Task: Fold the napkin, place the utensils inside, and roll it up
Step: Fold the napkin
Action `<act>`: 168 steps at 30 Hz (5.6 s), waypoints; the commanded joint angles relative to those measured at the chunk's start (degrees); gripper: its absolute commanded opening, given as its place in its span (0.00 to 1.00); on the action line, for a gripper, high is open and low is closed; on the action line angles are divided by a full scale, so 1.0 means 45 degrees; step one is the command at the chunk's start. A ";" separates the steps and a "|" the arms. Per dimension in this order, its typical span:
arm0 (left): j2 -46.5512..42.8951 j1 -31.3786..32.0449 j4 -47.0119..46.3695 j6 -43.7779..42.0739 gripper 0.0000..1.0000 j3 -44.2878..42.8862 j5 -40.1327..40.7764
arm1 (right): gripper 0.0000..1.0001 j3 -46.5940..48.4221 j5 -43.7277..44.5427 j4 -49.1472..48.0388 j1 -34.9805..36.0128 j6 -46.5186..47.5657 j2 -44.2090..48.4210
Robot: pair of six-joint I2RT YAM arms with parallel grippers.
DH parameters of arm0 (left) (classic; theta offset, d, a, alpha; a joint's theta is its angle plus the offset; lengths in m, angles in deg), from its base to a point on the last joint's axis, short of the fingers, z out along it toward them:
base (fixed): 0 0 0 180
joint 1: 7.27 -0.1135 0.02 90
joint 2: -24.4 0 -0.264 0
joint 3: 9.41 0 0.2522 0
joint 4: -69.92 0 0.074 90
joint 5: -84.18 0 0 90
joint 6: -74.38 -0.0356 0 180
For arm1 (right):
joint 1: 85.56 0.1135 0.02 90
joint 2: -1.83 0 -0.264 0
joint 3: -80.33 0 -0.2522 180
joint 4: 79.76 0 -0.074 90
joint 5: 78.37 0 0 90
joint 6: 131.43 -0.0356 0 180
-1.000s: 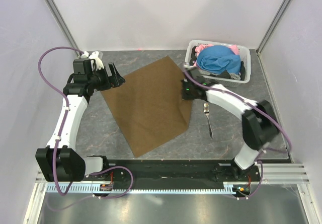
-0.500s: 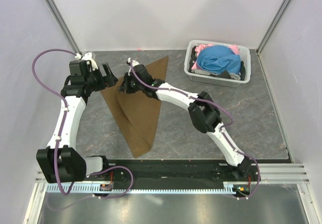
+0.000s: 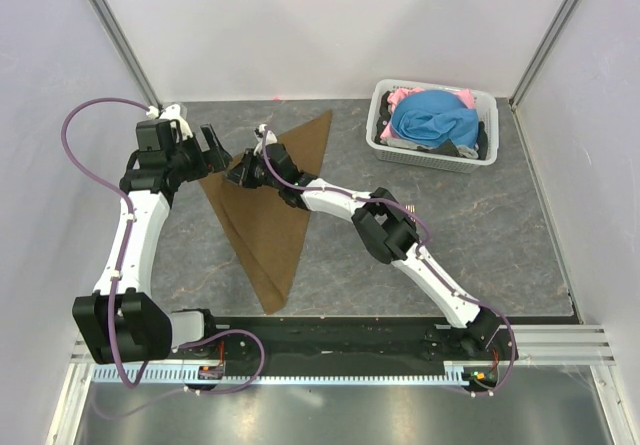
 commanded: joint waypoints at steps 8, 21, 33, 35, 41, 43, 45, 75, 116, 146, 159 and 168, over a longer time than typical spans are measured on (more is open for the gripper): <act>-0.0323 -0.0071 -0.0553 0.0206 0.98 0.0012 -0.0349 | 0.00 0.1552 0.0981 -0.1623 0.0060 -0.0623 -0.0745; -0.0225 -0.0110 -0.0670 0.0166 0.98 0.0129 0.0372 | 0.44 0.1243 0.0591 -0.1526 0.0041 0.0176 -0.0222; 0.1586 -0.0149 -0.2018 0.0518 0.77 0.0403 0.1447 | 0.66 -0.7205 -0.0346 -0.4044 -0.0739 0.0899 0.5378; 0.2097 -0.0149 -0.2057 0.0538 0.71 0.0267 0.1838 | 0.65 -0.8267 -0.0463 -0.4221 -0.0857 0.1192 0.6379; 0.4518 -0.0539 -0.2018 0.0362 0.63 -0.0514 0.2600 | 0.62 -1.1842 -0.0776 -0.3402 -0.1929 0.2033 1.1061; 0.5413 -0.0695 -0.2038 0.0245 0.61 -0.0807 0.2640 | 0.62 -1.3033 -0.0660 -0.3030 -0.2243 0.2112 1.2101; 0.6041 -0.0949 -0.2018 0.0050 0.55 -0.1235 0.2601 | 0.61 -1.4105 -0.0582 -0.2817 -0.2750 0.2441 1.3703; 0.9794 -0.1165 -0.1940 -0.0556 0.35 -0.3327 0.3031 | 0.57 -1.5947 0.1431 0.1951 -0.3357 0.4553 1.8766; 0.8349 -0.1165 -0.2487 -0.0400 0.02 -0.3034 0.3127 | 0.57 -1.5967 0.1372 0.2302 -0.3338 0.4319 1.8376; 0.8172 -0.1790 -0.2643 -0.0439 0.02 -0.3152 0.3148 | 0.57 -1.5948 0.1236 0.2361 -0.3357 0.4124 1.8044; 0.9168 -0.2005 -0.2429 -0.0556 0.02 -0.3776 0.2737 | 0.57 -1.5948 0.1157 0.2361 -0.3338 0.4085 1.7888; 0.9794 -0.2024 -0.2350 -0.0693 0.02 -0.4205 0.2737 | 0.57 -1.5948 0.1158 0.2361 -0.3338 0.4084 1.7830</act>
